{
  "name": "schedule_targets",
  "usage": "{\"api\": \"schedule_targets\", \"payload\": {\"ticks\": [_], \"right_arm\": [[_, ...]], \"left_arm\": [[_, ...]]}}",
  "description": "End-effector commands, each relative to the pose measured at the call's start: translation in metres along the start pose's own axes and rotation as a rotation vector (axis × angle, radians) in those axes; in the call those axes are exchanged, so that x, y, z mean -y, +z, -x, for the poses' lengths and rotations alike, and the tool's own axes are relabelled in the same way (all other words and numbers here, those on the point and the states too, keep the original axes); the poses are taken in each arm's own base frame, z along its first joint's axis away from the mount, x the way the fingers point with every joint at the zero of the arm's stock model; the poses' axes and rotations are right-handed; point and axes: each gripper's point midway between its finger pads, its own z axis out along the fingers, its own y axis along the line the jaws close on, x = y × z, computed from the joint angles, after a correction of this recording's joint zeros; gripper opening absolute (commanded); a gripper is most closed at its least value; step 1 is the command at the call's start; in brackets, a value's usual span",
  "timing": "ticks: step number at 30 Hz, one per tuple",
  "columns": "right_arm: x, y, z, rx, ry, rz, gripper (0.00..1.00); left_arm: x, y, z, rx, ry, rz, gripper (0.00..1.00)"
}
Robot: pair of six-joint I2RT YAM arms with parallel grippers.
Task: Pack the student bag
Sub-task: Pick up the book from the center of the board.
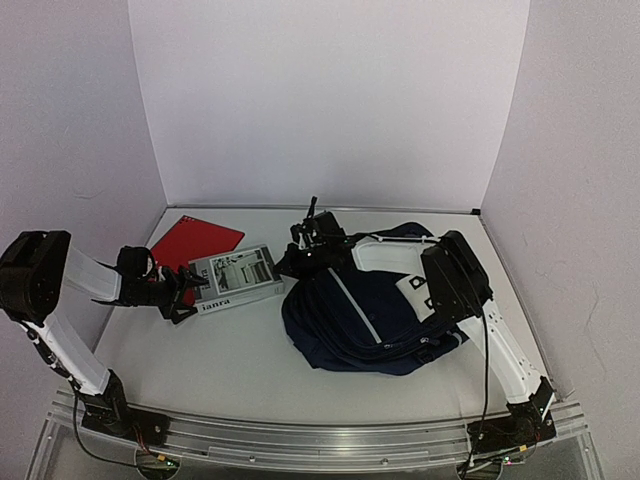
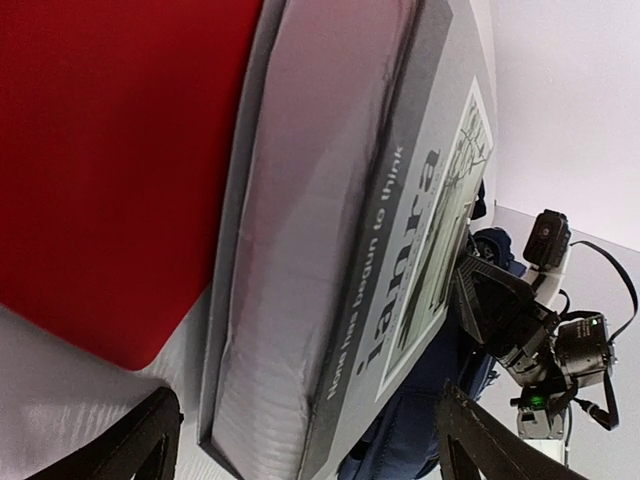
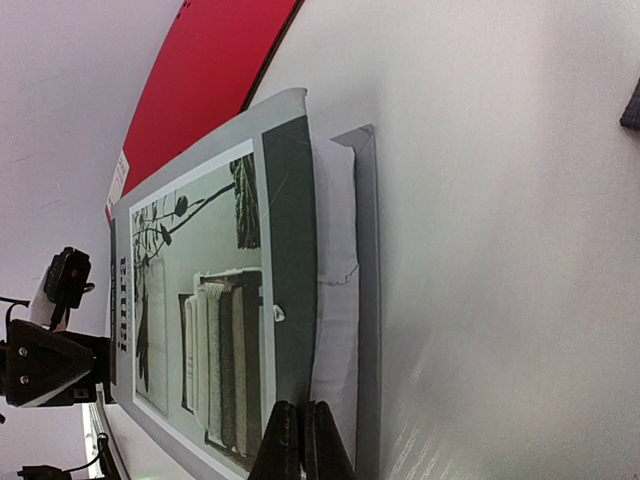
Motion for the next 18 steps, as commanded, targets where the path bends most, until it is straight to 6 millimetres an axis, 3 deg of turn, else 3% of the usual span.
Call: {"api": "schedule_targets", "payload": {"ticks": [1, 10, 18], "right_arm": [[0.051, 0.001, -0.024, -0.081, 0.096, -0.113, 0.0], [0.036, 0.0, -0.03, -0.14, 0.086, -0.021, 0.0], [0.009, -0.009, -0.034, -0.197, 0.048, 0.083, 0.0]], "left_arm": [[0.007, 0.011, 0.001, -0.021, -0.014, -0.097, 0.87], [0.043, 0.004, 0.005, 0.028, 0.129, -0.209, 0.82], [0.081, -0.017, 0.001, 0.077, 0.26, -0.292, 0.68]]}}
